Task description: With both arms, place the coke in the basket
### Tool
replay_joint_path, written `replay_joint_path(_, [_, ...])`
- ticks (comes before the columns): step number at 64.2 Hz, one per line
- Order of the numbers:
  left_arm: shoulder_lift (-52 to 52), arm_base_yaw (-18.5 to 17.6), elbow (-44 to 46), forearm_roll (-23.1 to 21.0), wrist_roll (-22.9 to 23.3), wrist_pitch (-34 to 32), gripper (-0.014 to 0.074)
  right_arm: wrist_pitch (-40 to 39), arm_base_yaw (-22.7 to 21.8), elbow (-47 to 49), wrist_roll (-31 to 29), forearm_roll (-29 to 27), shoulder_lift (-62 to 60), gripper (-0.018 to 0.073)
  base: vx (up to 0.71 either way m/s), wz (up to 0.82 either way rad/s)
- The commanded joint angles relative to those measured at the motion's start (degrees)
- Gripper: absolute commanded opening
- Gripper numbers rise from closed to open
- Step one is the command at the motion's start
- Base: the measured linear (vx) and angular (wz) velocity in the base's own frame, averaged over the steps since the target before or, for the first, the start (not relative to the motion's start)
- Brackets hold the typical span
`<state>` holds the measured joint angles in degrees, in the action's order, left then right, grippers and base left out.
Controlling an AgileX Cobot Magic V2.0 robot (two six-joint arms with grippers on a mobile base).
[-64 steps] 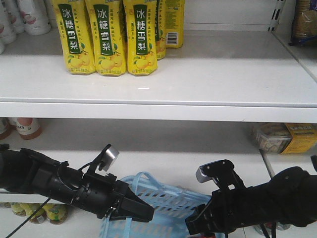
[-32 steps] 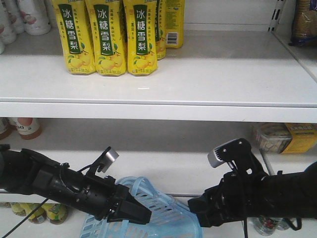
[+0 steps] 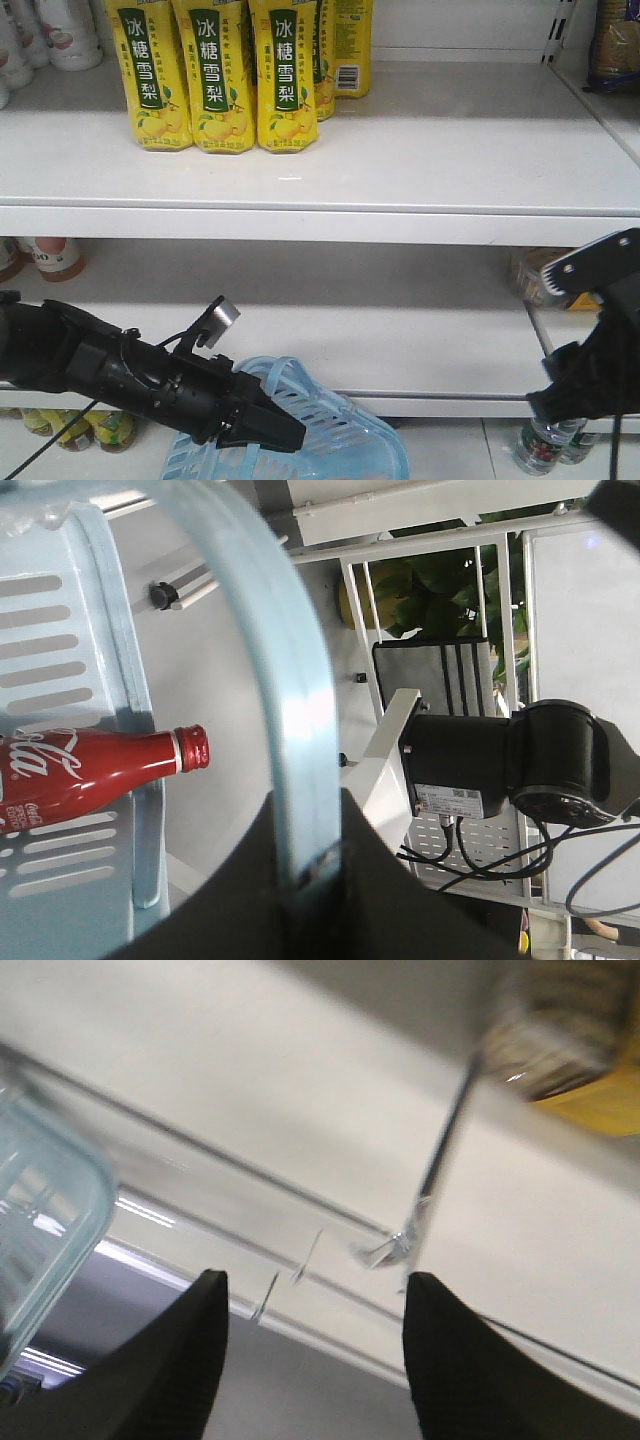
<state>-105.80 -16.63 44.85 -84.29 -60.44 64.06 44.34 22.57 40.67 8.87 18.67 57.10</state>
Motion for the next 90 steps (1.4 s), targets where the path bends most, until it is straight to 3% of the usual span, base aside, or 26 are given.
replay_joint_path(1, [2.9, -0.1, 1.3, -5.5, -1.5, 6.6, -0.0008, -4.1, -0.3, 1.9, 6.7, 8.2, -6.4, 0.0389, 0.0, 0.0])
replay_joint_path(16, [2.9, -0.1, 1.3, -5.5, -1.5, 6.6, -0.0008, -13.1, -0.3, -0.7, 6.9, 8.8, -22.8, 0.0366, 0.0, 0.0])
replay_joint_path(28, [2.9, -0.1, 1.3, -5.5, -1.5, 6.6, -0.0008, -17.9, -0.3, -9.2, 6.9, 8.3, -33.7, 0.0343, 0.0, 0.0])
replay_joint_path(48, [2.9, -0.1, 1.3, -5.5, -1.5, 6.6, -0.0008, -27.3, -0.3, -22.5, 6.0, -3.0, -49.9, 0.0344, 0.0, 0.0])
replay_joint_path(77, [2.9, -0.1, 1.3, -5.5, -1.5, 6.6, -0.0008, -28.7, -0.3, -29.6, 6.3, -1.4, -53.7, 0.0341, 0.0, 0.0])
replay_joint_path(84, [2.9, -0.1, 1.3, -5.5, -1.5, 6.6, -0.0008, -28.6, -0.3, -29.6, 6.3, -1.4, -53.7, 0.0255, 0.0, 0.0])
replay_joint_path(90, [2.9, -0.1, 1.3, -5.5, -1.5, 6.6, -0.0008, -28.6, -0.3, -29.6, 6.3, -2.0, -53.7, 0.0099, 0.0, 0.0])
